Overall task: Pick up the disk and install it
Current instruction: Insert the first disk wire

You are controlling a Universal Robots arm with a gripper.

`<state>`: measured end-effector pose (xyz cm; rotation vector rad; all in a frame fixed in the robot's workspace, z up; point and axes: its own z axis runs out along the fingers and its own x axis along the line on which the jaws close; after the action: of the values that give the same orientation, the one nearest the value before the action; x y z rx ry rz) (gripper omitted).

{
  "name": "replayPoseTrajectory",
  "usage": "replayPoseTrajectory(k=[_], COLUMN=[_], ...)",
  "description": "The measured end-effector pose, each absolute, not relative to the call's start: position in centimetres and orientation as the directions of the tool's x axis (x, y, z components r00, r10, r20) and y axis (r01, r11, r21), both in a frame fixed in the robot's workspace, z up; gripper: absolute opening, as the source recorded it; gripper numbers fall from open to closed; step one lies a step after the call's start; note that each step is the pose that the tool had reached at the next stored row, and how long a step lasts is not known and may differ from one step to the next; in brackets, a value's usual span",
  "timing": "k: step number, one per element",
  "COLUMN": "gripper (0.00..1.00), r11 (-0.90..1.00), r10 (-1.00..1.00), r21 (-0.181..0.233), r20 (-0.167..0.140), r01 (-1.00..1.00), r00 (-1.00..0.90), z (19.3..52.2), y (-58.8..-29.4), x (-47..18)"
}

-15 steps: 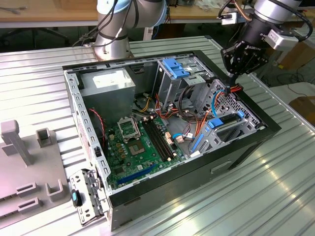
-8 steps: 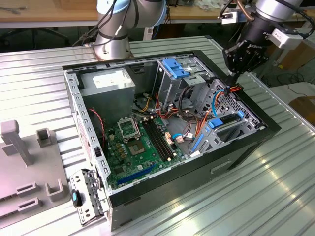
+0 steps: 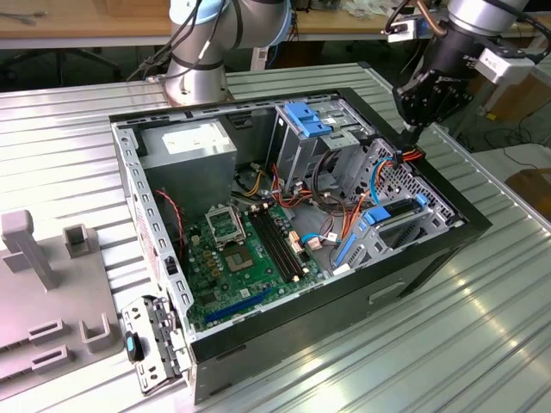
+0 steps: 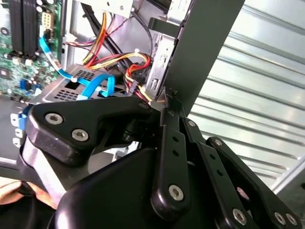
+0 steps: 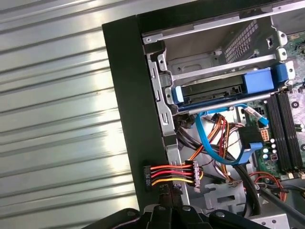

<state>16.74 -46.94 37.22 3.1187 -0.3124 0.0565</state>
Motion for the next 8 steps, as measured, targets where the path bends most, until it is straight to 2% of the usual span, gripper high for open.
replayPoseTrajectory(k=[2,4,5,6,7,8], gripper=[0.11,0.25,0.27,0.27,0.33,0.33], r11=[-0.982,-0.985,-0.987,-0.987,-0.987,-0.987], r10=[-0.19,-0.17,-0.16,-0.159,-0.159,-0.159], r21=[0.002,-0.001,-0.001,0.0,0.0,0.0], r20=[0.044,0.07,0.084,0.09,0.093,0.093], r01=[-0.19,-0.171,-0.161,-0.16,-0.16,-0.16], r00=[0.981,0.983,0.983,0.983,0.983,0.983], z=[37.23,37.22,37.23,37.23,37.22,37.21], y=[-46.94,-46.93,-46.93,-46.97,-47.1,-47.2], x=[16.74,16.72,16.72,16.72,16.72,16.72])
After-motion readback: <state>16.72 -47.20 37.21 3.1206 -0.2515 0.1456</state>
